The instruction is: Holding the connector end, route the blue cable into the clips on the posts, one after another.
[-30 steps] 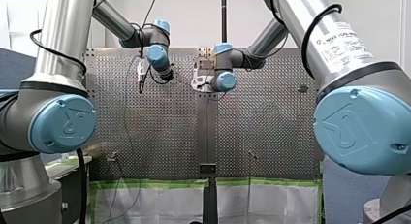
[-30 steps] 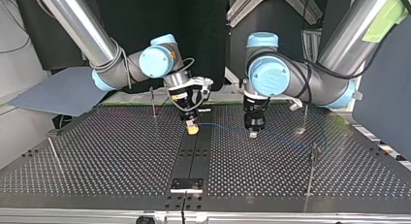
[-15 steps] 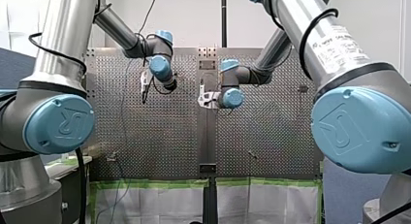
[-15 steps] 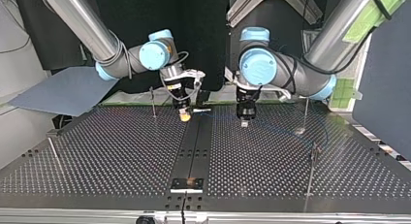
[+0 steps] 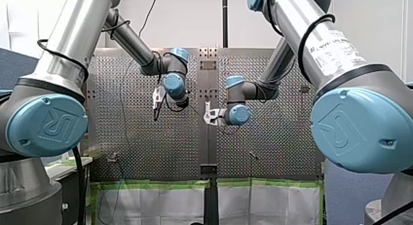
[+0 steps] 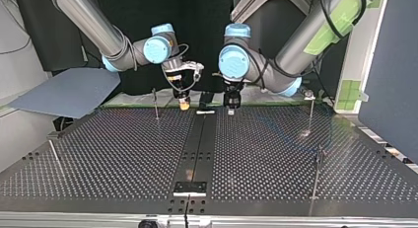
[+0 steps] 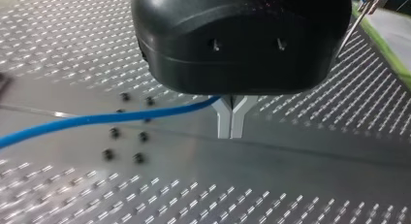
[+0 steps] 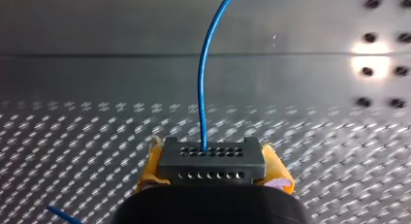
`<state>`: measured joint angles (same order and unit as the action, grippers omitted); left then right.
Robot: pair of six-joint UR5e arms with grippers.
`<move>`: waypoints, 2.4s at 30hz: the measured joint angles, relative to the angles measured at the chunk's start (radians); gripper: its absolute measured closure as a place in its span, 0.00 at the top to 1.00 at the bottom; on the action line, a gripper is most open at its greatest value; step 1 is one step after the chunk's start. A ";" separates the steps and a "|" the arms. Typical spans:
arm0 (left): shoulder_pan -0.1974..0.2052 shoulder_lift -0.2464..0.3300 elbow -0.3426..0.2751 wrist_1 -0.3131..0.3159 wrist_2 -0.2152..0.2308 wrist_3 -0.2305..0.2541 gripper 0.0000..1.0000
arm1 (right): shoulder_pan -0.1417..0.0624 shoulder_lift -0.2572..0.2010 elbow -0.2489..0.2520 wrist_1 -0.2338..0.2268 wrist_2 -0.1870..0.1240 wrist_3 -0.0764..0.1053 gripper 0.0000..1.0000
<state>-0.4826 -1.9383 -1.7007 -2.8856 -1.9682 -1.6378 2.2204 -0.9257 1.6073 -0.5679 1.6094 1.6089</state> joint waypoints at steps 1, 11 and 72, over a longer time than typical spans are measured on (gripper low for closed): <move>-0.009 -0.009 -0.003 0.009 -0.003 -0.003 0.00 | -0.003 0.003 0.008 -0.008 0.000 0.000 0.00; -0.049 -0.103 -0.078 0.111 0.025 -0.023 0.00 | -0.029 0.035 0.094 -0.109 -0.003 0.013 0.00; -0.277 -0.477 0.043 0.493 0.017 -0.108 0.00 | -0.333 0.167 0.434 -0.519 -0.144 -0.029 0.00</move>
<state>-0.7596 -2.4155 -1.6580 -2.3931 -1.9510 -1.7461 1.8876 -0.7590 2.0413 -1.0869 1.4656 1.5795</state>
